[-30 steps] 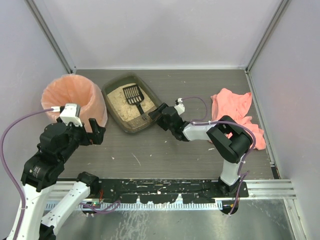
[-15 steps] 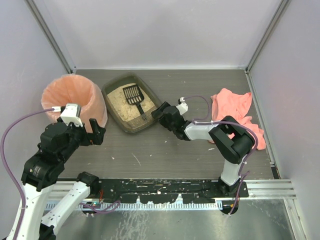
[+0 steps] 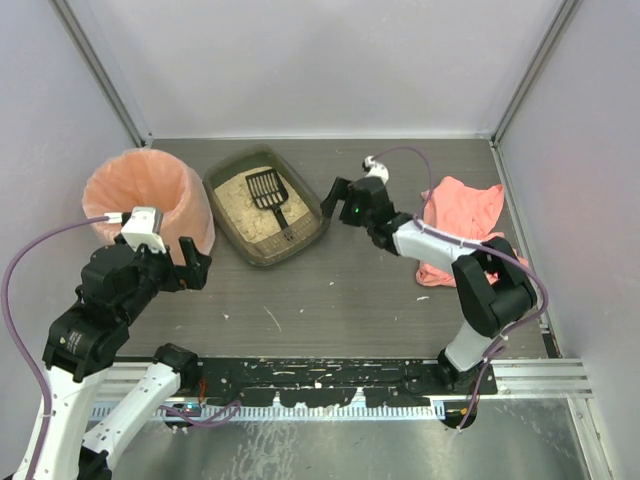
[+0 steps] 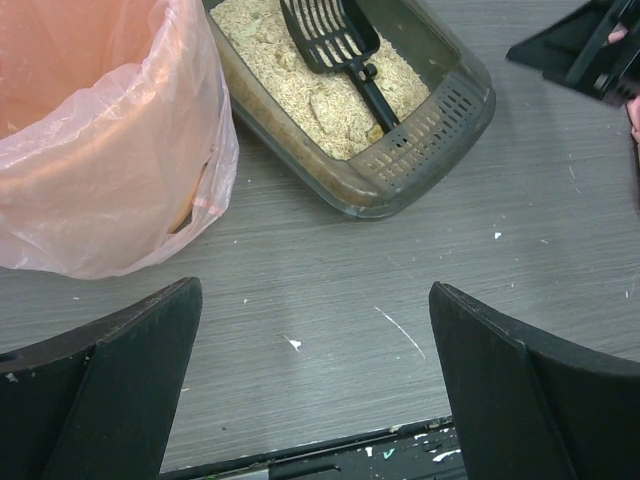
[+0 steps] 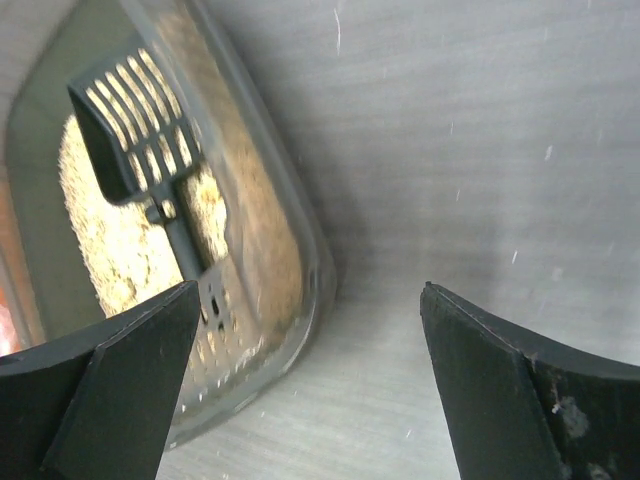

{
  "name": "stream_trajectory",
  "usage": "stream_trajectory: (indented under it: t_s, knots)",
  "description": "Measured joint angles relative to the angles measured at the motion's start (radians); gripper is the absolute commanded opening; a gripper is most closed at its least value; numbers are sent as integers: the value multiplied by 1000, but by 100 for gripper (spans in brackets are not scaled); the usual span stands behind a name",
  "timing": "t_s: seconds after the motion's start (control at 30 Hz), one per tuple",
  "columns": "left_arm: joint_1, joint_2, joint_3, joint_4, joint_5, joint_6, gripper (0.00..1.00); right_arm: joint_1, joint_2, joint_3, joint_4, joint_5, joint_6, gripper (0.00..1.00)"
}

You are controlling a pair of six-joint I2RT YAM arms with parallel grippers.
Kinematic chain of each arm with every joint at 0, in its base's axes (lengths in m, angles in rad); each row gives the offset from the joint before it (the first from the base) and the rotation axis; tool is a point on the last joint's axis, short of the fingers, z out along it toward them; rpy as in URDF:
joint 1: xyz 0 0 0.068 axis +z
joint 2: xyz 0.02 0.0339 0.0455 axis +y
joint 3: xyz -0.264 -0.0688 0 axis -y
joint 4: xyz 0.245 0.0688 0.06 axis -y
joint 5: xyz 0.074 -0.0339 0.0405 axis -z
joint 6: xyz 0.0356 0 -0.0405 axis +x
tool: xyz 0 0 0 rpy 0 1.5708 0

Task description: Clean the litter box

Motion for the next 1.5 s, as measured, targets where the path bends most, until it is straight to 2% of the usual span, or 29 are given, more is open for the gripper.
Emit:
stream_trajectory:
  t_s: [0.2,0.43,0.67,0.83,1.07,1.27,1.4,1.5]
  knots:
    - [0,8,0,-2,0,0,98,-130,123,247,-83,-238,-203,97]
    - [0,11,11,-10,0,0,98,-122,346,535,-204,-446,-349,97]
    - [0,11,31,-26,-1,8,98,-131,472,658,-301,-565,-401,96]
    - [0,11,31,-33,0,14,98,-150,540,724,-349,-655,-402,82]
    - [0,11,31,-33,0,14,98,-156,595,748,-354,-706,-375,71]
    - [0,11,31,-33,0,14,98,-163,603,743,-342,-735,-336,46]
    - [0,11,31,-33,3,14,98,-169,578,658,-237,-731,-278,31]
    - [0,11,31,-32,7,15,98,-175,516,540,-146,-708,-232,26]
